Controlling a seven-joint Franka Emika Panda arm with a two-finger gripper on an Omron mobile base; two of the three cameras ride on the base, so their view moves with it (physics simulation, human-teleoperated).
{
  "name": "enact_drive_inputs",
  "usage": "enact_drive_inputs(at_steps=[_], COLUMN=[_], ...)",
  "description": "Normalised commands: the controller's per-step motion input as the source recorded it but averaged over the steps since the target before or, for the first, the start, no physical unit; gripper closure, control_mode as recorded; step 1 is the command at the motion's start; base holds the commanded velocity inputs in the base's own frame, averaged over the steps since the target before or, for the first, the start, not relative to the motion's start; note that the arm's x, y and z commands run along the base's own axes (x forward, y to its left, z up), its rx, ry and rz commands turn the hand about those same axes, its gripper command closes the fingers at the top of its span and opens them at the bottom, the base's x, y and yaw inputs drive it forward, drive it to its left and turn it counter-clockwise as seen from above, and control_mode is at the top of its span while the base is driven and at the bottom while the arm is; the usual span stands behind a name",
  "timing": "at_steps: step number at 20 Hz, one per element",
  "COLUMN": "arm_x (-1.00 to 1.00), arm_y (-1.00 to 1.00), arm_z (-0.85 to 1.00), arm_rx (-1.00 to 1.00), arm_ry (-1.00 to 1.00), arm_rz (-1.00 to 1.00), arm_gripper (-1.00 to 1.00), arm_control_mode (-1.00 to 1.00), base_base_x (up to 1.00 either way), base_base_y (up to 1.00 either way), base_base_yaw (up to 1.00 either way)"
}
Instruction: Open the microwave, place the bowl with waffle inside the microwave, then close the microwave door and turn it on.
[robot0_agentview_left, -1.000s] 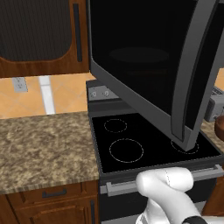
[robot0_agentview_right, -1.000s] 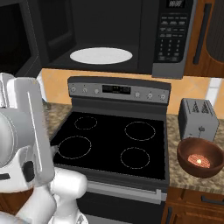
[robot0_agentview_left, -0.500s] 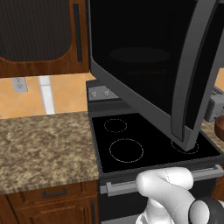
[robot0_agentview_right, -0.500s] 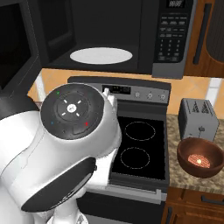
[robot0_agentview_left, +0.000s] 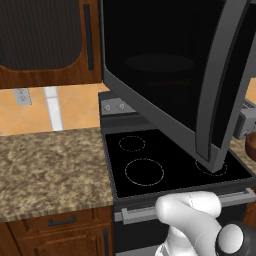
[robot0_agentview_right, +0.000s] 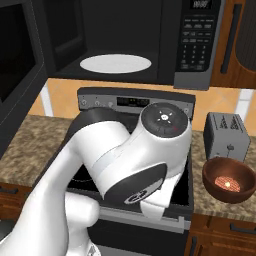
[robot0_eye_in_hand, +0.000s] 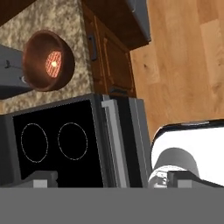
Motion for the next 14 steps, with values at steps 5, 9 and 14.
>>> enact_drive_inputs(at_steps=[5,9,14], arm_x=[0.26,0.4,0.42], arm_y=[-0.61,-0.16,-0.4], arm_z=[-0.43,-0.57,-0.61], arm_rx=[0.06,0.02,0.02], arm_ry=[0.01,0.02,0.01], arm_rz=[0.02,0.06,0.07], arm_gripper=[-1.0,-1.0,-1.0], arm_control_mode=[-1.0,-1.0,-1.0], base_base_x=[0.0,0.0,0.0], base_base_y=[0.0,0.0,0.0], base_base_yaw=[0.0,0.0,0.0])
